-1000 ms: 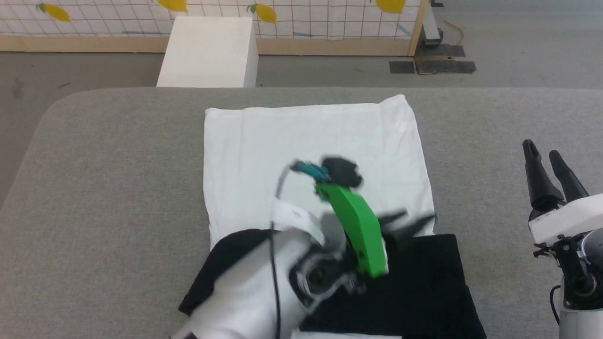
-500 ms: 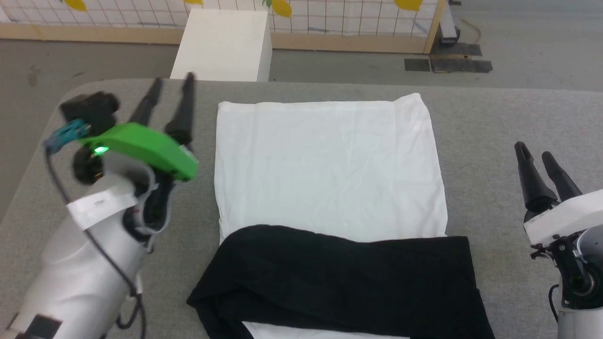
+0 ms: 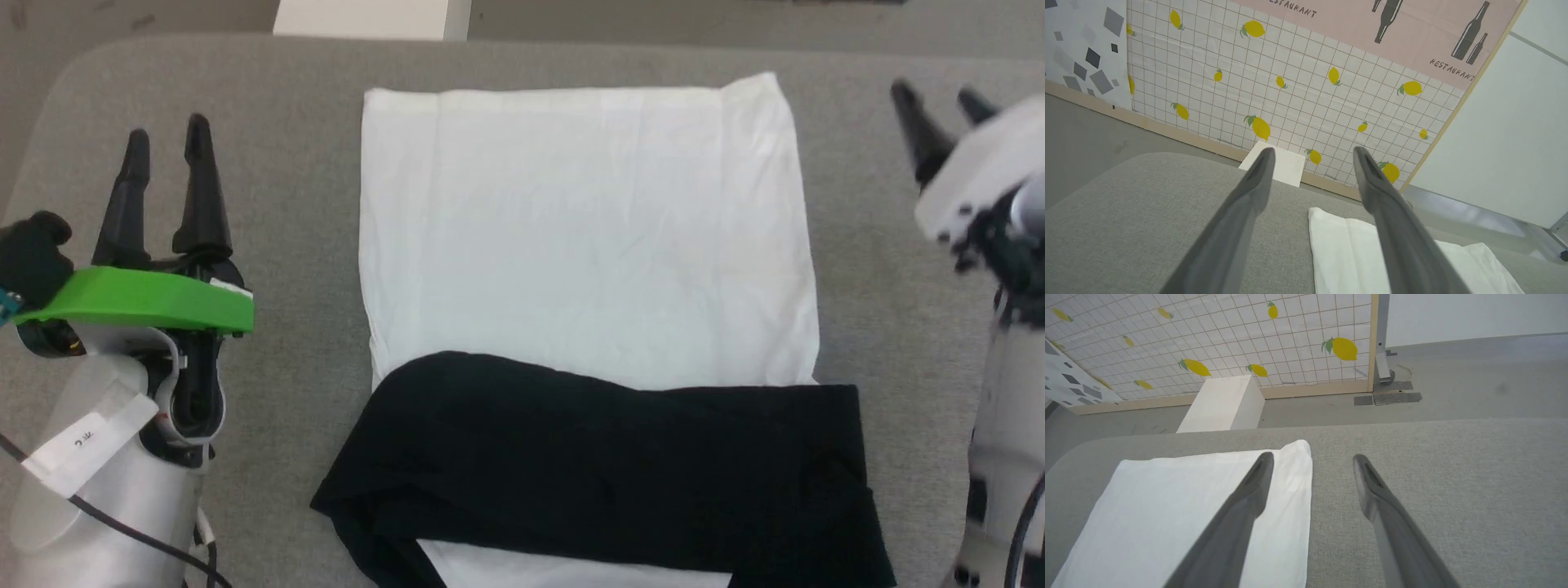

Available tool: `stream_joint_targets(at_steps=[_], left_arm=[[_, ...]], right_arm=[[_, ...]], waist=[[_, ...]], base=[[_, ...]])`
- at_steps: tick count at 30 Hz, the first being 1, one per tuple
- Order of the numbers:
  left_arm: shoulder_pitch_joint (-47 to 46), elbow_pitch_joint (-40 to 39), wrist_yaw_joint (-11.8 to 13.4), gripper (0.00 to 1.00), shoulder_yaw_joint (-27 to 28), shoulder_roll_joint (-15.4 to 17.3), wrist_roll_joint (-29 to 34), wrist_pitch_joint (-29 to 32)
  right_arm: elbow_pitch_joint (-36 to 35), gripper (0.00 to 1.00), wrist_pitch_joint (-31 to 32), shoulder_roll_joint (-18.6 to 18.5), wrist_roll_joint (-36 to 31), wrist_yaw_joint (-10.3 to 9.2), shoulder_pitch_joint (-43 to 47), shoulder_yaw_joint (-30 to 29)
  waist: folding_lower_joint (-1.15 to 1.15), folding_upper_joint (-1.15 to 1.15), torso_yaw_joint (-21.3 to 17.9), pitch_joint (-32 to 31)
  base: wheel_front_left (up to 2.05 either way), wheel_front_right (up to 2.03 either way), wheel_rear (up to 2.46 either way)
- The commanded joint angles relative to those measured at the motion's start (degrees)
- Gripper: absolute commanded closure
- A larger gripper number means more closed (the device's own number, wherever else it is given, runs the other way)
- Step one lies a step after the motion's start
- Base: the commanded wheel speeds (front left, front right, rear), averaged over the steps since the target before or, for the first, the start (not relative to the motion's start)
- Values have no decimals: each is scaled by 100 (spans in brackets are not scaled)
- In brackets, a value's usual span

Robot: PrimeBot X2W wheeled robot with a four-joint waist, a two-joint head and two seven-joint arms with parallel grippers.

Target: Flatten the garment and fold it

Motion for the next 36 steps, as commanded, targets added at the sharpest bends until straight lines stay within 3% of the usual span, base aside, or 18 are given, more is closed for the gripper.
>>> stream_joint_targets(at_steps=[1, 9, 10, 12, 22, 26, 27, 28, 29, 36], left_arm=[[26, -40, -97, 0, 101, -84, 58, -22], [-292, -47, -529, 0, 472, -424, 366, -22], [-378, -27, -640, 0, 535, -522, 475, -22], [-412, -13, -703, 0, 555, -603, 507, -22], [-537, 36, -885, 0, 681, -817, 615, -22], [-558, 125, -926, 0, 676, -802, 649, -22], [-566, 148, -930, 0, 663, -793, 629, -22], [-592, 177, -935, 0, 630, -758, 618, -7], [-683, 206, -943, 0, 556, -677, 584, 69], [-1523, 219, -960, 0, 148, -114, 219, 1178]], right_arm=[[144, 0, 180, 2, -166, -6, -362, -5], [1019, 0, 1434, 2, -1531, -6, -1919, 47], [1293, 0, 2000, -21, -2030, -6, -2292, 81], [1396, 0, 2275, -50, -2236, -6, -2481, 114], [1721, 0, 2804, -210, -2606, -6, -2762, 442], [1800, 0, 3438, -242, -2474, -6, -2706, 585], [1764, 49, 3536, -233, -2447, -6, -2705, 588], [1688, 87, 3609, -226, -2423, -6, -2710, 582], [1549, 100, 3688, -218, -2369, -6, -2710, 597], [1087, 100, 3447, -227, -2184, -6, -2792, 721]], waist=[[-1, 0, 262, 692], [-1, 0, 605, 1484], [-1, 0, 707, 1692], [-1, 0, 778, 1806], [-1, 0, 902, 2166], [-1, 0, 846, 2191], [-1, 0, 831, 2191], [-1, 0, 813, 2192], [-1, 0, 779, 2186], [-1, 0, 609, 2202]], base=[[0, 0, 0], [0, 0, 0], [0, 0, 0], [0, 0, 0], [0, 0, 0], [0, 0, 0], [0, 0, 0], [0, 0, 0], [0, 0, 0], [0, 0, 0]])
